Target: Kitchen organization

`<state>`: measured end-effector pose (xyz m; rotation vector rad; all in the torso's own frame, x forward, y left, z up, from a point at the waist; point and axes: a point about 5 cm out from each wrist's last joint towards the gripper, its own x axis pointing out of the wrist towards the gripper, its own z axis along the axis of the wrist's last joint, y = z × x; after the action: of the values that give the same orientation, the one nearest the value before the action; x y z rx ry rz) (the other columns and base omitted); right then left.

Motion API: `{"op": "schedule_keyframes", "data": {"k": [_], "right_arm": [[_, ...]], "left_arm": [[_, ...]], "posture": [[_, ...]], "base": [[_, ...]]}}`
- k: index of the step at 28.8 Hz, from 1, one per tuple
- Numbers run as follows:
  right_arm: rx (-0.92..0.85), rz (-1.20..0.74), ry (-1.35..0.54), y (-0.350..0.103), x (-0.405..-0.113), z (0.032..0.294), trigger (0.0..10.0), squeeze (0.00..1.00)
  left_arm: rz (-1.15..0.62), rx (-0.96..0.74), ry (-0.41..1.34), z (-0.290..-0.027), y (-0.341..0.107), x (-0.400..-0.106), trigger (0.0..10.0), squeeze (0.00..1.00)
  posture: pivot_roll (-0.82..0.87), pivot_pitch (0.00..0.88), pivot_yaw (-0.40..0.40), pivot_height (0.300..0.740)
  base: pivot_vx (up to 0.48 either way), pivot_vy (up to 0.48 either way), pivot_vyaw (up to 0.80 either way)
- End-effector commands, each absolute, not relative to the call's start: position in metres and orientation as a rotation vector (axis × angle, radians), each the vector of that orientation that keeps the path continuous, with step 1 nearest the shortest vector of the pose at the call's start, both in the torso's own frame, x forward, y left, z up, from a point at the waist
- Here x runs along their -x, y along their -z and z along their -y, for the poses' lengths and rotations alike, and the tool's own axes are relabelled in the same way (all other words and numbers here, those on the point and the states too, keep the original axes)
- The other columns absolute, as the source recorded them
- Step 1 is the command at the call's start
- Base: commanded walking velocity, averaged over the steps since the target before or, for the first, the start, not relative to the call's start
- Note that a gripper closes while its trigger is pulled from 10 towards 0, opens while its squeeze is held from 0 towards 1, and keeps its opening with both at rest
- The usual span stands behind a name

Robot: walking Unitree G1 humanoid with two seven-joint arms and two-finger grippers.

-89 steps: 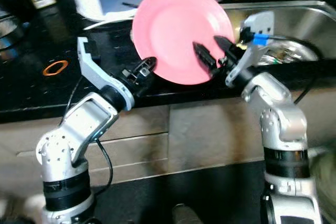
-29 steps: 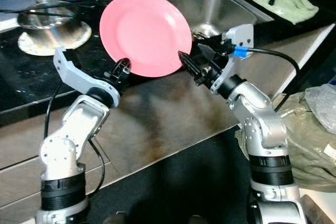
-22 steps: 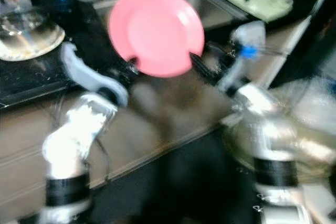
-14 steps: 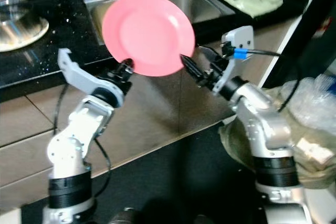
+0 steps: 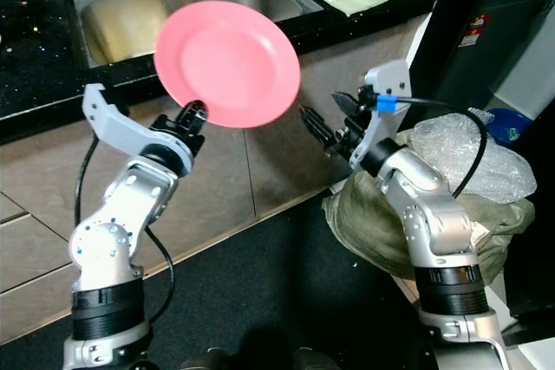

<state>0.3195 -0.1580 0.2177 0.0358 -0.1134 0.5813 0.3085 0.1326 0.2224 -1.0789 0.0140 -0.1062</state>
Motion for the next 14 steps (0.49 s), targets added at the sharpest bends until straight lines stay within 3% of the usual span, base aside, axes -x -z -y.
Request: {"op": "schedule_keyframes", "data": {"k": [1,14], "right_arm": [[-0.025,0.106,-0.587,-0.213,-0.319,0.156,10.0,0.00],[-0.048,0.106,-0.597,-0.208,-0.318,0.151,10.0,0.00]], "left_arm": [[0.035,1.122,0.084,-0.143,-0.227,-0.310,10.0,0.00],[0.087,1.079,0.146,-0.144,-0.239,-0.310,10.0,0.00]], "posture": [[-0.01,0.073,-0.045,0.740],[-0.01,0.069,-0.040,0.740]], "base": [[0.000,0.000,0.00],[0.000,0.000,0.00]]}}
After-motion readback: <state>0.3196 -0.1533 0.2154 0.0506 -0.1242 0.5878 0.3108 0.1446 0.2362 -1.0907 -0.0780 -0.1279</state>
